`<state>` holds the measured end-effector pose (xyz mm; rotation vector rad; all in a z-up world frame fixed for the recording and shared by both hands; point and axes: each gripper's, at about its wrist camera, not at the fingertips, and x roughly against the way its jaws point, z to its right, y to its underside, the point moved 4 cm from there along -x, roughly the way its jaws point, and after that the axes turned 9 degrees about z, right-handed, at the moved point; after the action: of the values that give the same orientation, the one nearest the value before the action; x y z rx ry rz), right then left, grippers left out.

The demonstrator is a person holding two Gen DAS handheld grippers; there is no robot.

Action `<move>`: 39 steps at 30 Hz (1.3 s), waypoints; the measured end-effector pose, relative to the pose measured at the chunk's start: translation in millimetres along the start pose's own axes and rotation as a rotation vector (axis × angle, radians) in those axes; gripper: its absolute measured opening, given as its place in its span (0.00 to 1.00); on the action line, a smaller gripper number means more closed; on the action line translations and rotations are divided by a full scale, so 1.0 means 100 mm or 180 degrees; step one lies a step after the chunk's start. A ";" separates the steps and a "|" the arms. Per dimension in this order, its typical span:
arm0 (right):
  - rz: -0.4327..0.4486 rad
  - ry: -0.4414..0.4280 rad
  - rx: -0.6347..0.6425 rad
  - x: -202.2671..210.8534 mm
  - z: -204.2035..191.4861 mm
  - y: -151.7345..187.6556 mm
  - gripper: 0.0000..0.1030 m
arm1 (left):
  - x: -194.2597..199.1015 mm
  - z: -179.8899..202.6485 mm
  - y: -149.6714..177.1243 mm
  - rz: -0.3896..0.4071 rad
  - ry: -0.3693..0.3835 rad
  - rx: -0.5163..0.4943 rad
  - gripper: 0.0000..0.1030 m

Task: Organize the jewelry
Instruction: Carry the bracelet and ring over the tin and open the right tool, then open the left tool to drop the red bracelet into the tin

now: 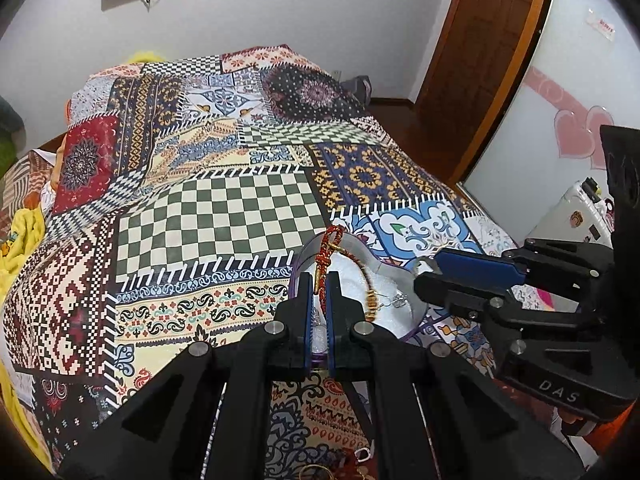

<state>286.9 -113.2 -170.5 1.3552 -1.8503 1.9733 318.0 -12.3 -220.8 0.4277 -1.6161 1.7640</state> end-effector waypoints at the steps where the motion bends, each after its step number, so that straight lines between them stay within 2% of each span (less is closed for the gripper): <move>1: -0.0017 -0.0014 0.0001 -0.02 0.00 0.00 0.19 | -0.01 0.00 0.00 -0.0012 0.0005 0.0005 0.04; 10: -0.0227 -0.0140 0.0074 -0.24 -0.04 0.04 0.19 | -0.15 -0.03 0.06 -0.0171 0.0057 0.0006 0.04; 20: -0.0368 -0.0186 0.0155 -0.35 -0.09 0.10 0.19 | -0.17 -0.03 0.07 -0.0228 0.0110 0.0012 0.04; 32: -0.0341 -0.0136 0.0219 -0.29 -0.14 0.08 0.20 | -0.10 -0.04 0.08 -0.0247 0.0085 -0.0012 0.05; 37: -0.0282 -0.0102 0.0231 -0.22 -0.16 0.04 0.28 | -0.03 -0.01 0.05 -0.0205 0.0059 -0.0065 0.08; 39: -0.0250 -0.0080 0.0243 -0.17 -0.17 0.02 0.28 | 0.02 -0.01 0.04 -0.0182 0.0043 -0.0075 0.11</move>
<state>286.8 -91.1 -181.0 1.4566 -1.7204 2.0161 314.5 -11.1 -222.7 0.4456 -1.5984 1.7005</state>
